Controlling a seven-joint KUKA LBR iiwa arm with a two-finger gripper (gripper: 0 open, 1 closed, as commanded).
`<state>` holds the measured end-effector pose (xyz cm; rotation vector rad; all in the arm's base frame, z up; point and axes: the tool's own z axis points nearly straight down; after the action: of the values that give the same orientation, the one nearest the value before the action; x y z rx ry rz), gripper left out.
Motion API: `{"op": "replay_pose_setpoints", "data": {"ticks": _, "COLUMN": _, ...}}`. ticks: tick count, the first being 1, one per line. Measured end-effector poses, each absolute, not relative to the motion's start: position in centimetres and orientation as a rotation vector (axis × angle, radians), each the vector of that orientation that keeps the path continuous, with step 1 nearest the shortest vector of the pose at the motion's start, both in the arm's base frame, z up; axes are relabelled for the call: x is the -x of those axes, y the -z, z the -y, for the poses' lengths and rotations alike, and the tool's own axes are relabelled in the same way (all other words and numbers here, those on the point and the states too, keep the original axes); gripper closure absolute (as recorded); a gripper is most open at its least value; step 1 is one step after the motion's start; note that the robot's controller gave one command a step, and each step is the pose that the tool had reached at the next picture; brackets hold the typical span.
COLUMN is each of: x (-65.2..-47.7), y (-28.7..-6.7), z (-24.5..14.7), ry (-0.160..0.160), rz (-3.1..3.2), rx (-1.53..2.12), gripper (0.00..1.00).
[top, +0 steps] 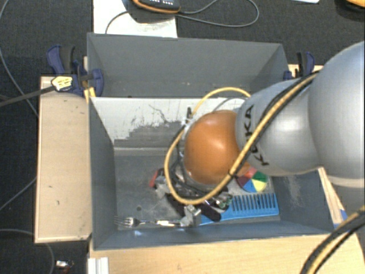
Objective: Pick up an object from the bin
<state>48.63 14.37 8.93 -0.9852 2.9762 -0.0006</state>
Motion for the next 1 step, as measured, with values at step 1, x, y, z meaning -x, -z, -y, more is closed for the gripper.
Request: {"op": "replay_pose_setpoints", "data": {"ticks": 1, "x": -47.97, "y": -7.28, "z": -10.45, "ry": -0.001, "rz": -2.727, "rx": 1.555, "gripper": 0.00}}
